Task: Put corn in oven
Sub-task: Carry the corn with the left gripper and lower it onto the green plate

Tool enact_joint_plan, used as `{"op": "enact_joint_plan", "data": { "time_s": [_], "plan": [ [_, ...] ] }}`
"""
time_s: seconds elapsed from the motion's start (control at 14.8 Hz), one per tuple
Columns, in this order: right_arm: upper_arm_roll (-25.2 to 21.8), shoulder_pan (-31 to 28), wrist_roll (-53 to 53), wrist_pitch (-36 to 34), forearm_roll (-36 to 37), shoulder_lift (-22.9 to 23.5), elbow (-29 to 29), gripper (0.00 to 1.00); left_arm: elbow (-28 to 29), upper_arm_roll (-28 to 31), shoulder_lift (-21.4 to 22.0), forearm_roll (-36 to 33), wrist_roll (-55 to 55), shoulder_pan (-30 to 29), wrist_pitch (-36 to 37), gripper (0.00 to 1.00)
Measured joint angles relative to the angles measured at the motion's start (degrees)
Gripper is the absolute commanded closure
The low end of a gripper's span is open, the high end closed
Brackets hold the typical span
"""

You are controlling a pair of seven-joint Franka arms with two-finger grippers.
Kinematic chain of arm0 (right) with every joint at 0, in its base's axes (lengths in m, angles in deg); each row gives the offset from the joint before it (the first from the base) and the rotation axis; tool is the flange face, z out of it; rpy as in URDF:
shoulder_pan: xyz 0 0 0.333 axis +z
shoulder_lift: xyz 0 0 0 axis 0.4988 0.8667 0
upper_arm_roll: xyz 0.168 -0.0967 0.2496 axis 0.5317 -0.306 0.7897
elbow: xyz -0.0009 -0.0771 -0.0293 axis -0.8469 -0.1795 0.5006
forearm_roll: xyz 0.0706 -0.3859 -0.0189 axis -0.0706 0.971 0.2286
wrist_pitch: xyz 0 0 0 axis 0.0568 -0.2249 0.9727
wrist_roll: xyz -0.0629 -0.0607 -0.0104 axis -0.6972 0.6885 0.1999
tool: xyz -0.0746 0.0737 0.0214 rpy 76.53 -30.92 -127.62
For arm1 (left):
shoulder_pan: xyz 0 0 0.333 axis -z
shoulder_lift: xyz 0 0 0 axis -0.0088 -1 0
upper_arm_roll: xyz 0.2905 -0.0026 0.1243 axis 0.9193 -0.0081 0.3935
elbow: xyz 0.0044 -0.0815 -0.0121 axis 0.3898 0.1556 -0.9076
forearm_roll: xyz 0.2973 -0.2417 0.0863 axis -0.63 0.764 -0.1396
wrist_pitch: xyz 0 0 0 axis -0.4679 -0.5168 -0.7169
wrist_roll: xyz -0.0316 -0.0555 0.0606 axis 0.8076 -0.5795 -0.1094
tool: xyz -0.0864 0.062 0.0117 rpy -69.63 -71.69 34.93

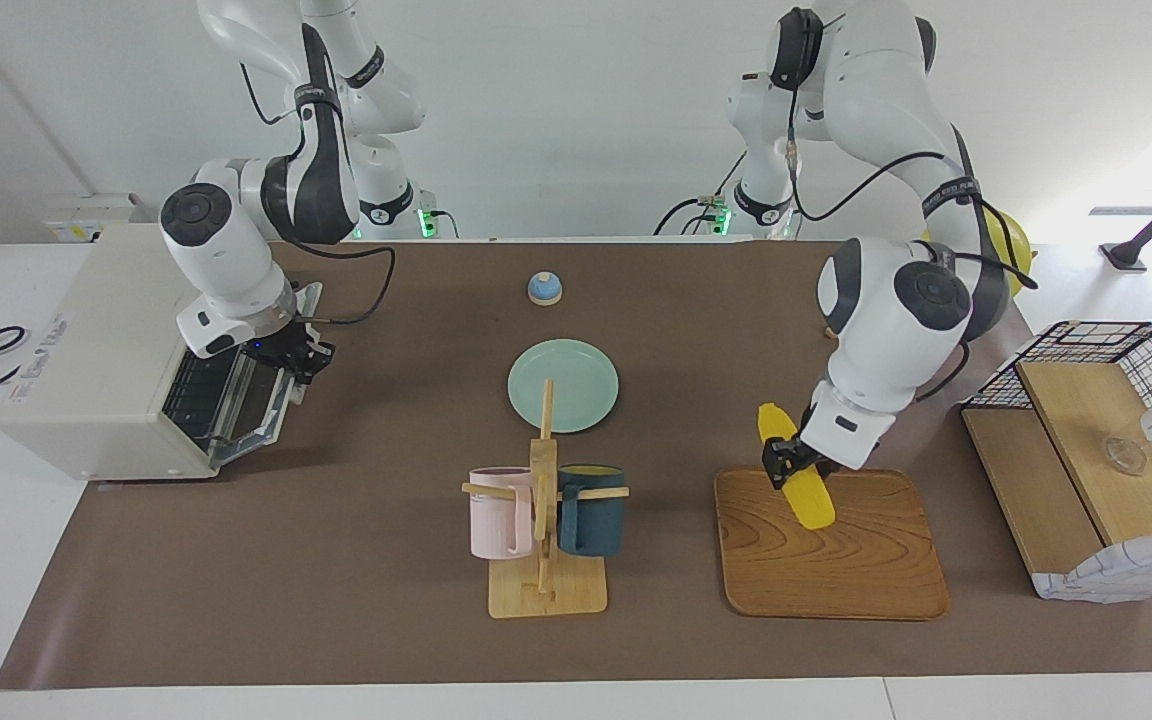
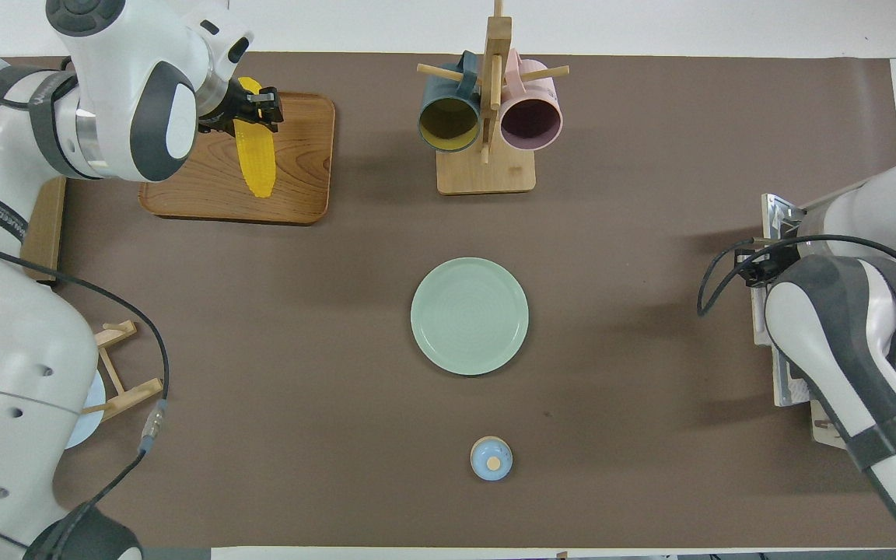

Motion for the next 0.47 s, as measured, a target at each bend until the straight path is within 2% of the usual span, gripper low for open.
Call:
{"op": "enact_joint_plan", "data": {
  "time_s": [0.2, 0.47],
  "plan": [
    [0.4, 0.3, 0.0, 1.7, 0.0, 1.2, -0.6, 1.00, 8.8, -0.2, 6.3, 0.1, 7.0, 6.4, -0.1, 1.00],
    [0.7, 0.6, 0.0, 3.8, -1.1, 3.8, -1.0, 1.00, 14.4, -0.3, 8.6, 0.1, 12.4, 14.3, -3.0, 1.00]
  ]
}}
